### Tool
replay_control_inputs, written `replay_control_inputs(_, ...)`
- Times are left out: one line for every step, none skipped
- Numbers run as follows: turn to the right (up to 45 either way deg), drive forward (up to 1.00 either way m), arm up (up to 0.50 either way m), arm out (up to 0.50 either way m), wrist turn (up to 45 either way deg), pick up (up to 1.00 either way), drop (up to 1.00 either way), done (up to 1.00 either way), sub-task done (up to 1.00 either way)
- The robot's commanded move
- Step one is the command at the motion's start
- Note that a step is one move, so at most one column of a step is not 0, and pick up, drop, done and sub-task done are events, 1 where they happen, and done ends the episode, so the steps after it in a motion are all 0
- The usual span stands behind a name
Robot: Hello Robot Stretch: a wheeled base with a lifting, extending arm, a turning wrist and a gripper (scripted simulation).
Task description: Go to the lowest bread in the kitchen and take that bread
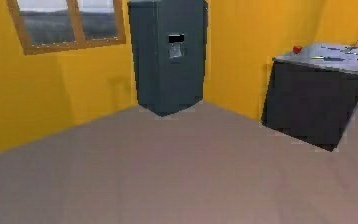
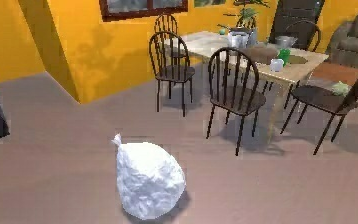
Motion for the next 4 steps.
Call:
replay_control_inputs(42.0,0.00,0.00,0.00,0.0,0.00,0.00,0.00,0.00)
replay_control_inputs(0.0,0.95,0.00,0.00,0.0,0.00,0.00,0.00,0.00)
replay_control_inputs(15.0,0.00,0.00,0.00,0.0,0.00,0.00,0.00,0.00)
replay_control_inputs(0.0,1.00,0.00,0.00,0.0,0.00,0.00,0.00,0.00)
